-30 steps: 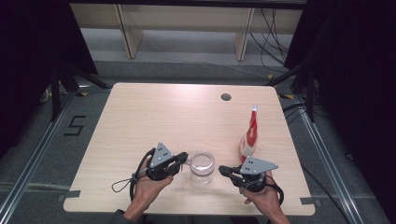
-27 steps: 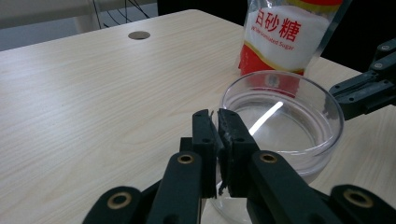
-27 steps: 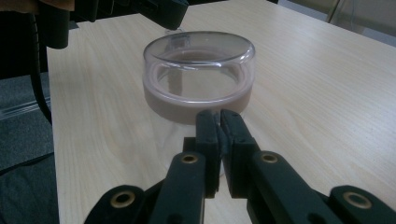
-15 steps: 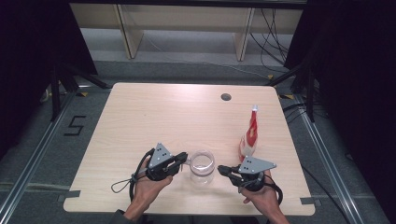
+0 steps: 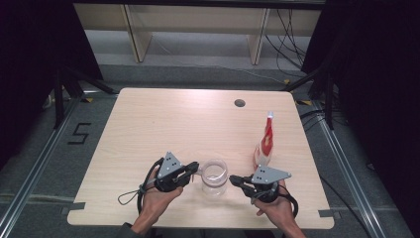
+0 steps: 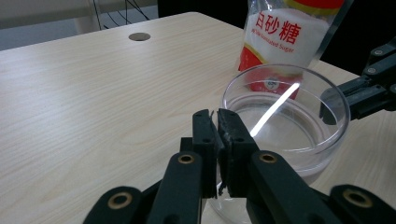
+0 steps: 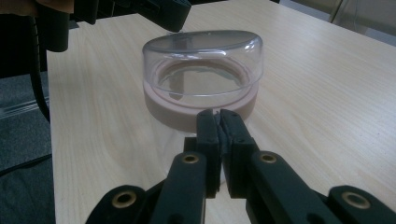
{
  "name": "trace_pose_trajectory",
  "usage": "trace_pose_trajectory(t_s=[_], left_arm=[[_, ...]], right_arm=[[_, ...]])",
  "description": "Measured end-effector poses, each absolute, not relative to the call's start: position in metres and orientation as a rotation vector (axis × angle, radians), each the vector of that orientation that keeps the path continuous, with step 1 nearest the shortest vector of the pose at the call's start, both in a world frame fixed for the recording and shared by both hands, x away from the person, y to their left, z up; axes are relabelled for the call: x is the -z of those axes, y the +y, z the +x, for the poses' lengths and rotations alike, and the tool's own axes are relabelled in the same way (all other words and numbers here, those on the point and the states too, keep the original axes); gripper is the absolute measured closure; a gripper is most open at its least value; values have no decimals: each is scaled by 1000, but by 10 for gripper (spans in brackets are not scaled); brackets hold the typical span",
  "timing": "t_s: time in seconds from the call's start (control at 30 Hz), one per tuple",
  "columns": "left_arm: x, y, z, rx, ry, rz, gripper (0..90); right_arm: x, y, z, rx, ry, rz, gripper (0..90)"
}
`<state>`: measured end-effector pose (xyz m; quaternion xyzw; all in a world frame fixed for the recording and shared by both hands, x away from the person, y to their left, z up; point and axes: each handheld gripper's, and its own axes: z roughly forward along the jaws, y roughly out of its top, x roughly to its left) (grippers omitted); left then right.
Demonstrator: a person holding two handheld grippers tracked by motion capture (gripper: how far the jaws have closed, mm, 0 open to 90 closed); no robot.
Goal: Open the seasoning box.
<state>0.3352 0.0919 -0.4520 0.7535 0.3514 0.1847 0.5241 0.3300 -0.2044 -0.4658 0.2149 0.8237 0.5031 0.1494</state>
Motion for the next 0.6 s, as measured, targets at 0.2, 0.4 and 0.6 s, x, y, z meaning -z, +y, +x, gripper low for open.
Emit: trace_pose_trajectory(t_s=[0.2,0.4,0.6], left_arm=[[453,92,336,-432,840,1791,853],[454,93,336,-427,844,1784,853],[454,92,335,-443,844,1787,857]], right_arm=[[465,-203,330,-1449,2367,610,873],[465,-202,330,-1455,2360,618,873],[464,-203,331,-1449,2367,610,873]])
